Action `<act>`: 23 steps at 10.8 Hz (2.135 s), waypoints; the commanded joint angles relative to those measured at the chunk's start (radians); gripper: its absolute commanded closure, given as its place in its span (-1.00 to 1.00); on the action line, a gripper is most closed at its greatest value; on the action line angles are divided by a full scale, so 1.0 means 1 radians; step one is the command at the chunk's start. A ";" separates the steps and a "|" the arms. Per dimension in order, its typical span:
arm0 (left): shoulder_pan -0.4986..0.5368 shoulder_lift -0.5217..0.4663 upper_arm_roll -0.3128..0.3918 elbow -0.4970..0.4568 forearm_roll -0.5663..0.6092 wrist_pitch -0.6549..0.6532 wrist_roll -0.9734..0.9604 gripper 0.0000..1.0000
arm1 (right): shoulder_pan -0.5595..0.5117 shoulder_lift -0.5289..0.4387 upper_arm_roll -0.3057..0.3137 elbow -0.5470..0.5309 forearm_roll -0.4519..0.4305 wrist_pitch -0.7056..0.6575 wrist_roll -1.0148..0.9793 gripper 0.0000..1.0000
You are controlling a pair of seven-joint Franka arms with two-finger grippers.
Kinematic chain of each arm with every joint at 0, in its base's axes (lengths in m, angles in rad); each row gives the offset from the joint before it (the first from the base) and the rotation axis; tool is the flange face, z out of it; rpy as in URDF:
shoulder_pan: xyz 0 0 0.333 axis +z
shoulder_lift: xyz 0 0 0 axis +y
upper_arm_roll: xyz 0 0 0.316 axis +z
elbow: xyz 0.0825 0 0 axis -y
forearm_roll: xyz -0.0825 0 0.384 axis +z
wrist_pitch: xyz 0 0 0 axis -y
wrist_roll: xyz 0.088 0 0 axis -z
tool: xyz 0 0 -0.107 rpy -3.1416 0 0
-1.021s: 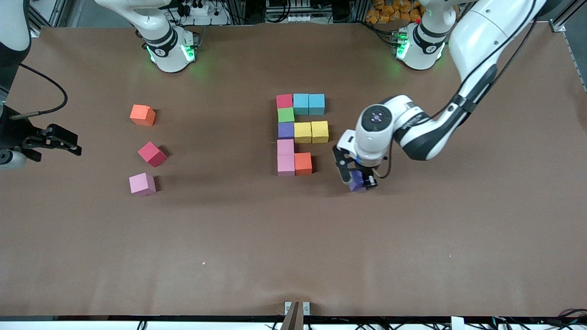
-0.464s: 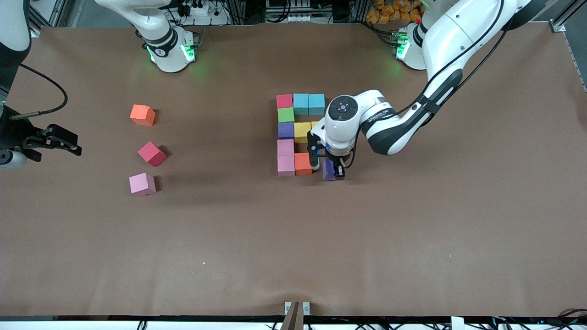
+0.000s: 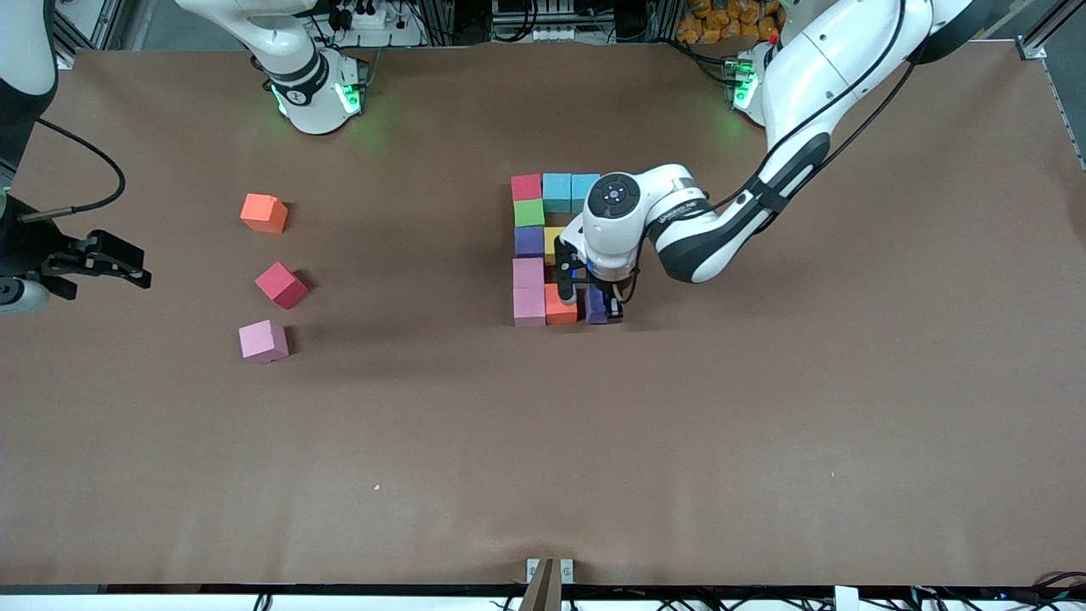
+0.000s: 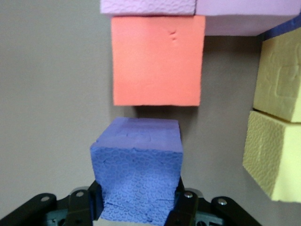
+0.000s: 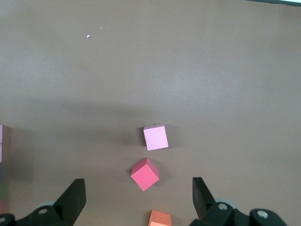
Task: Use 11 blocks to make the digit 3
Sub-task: 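Lower the purple block beside the orange-red block with the left gripper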
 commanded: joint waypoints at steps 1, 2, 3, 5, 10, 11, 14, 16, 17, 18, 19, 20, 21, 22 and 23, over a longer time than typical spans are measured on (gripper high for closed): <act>-0.056 0.005 0.049 0.012 0.023 0.005 -0.046 0.54 | -0.002 0.006 -0.001 0.013 0.018 -0.001 -0.010 -1.00; -0.063 0.005 0.052 0.013 0.022 0.005 -0.050 0.54 | -0.002 0.006 -0.001 0.013 0.018 -0.001 -0.010 -1.00; -0.070 0.007 0.054 0.015 0.022 0.005 -0.058 0.53 | -0.002 0.006 -0.001 0.013 0.018 -0.001 -0.010 -1.00; -0.075 0.007 0.059 0.016 0.022 0.005 -0.058 0.52 | -0.002 0.006 -0.001 0.014 0.019 -0.001 -0.010 -1.00; -0.099 0.016 0.078 0.033 0.022 0.005 -0.057 0.49 | -0.002 0.006 -0.001 0.014 0.018 -0.004 -0.010 -1.00; -0.112 0.018 0.086 0.044 0.022 0.005 -0.055 0.49 | -0.002 0.006 -0.001 0.013 0.018 -0.004 -0.010 -1.00; -0.119 0.022 0.091 0.056 0.022 0.005 -0.054 0.47 | -0.002 0.006 -0.001 0.014 0.018 -0.006 -0.010 -1.00; -0.124 0.022 0.091 0.056 0.020 0.005 -0.051 0.47 | -0.002 0.006 -0.001 0.013 0.018 -0.006 -0.010 -1.00; -0.124 0.022 0.091 0.056 0.022 0.005 -0.049 0.41 | -0.002 0.006 -0.001 0.013 0.018 -0.006 -0.010 -1.00; -0.124 0.022 0.089 0.056 0.020 0.005 -0.058 -0.47 | -0.002 0.006 -0.001 0.013 0.018 -0.006 -0.010 -1.00; -0.122 0.024 0.091 0.056 0.020 0.005 -0.060 -0.99 | -0.002 0.006 -0.001 0.014 0.018 -0.006 -0.010 -1.00; -0.122 0.022 0.091 0.056 0.011 0.005 -0.060 -1.00 | -0.002 0.006 -0.001 0.013 0.018 -0.006 -0.010 -1.00; -0.119 0.018 0.091 0.058 0.009 0.005 -0.058 -1.00 | -0.003 0.006 -0.001 0.013 0.018 -0.005 -0.010 -1.00; -0.118 0.009 0.089 0.062 0.008 0.002 -0.057 -1.00 | -0.003 0.006 -0.001 0.013 0.019 -0.004 -0.010 -1.00; -0.118 -0.001 0.089 0.062 0.008 0.001 -0.057 -1.00 | -0.003 0.006 -0.001 0.013 0.018 -0.004 -0.010 -1.00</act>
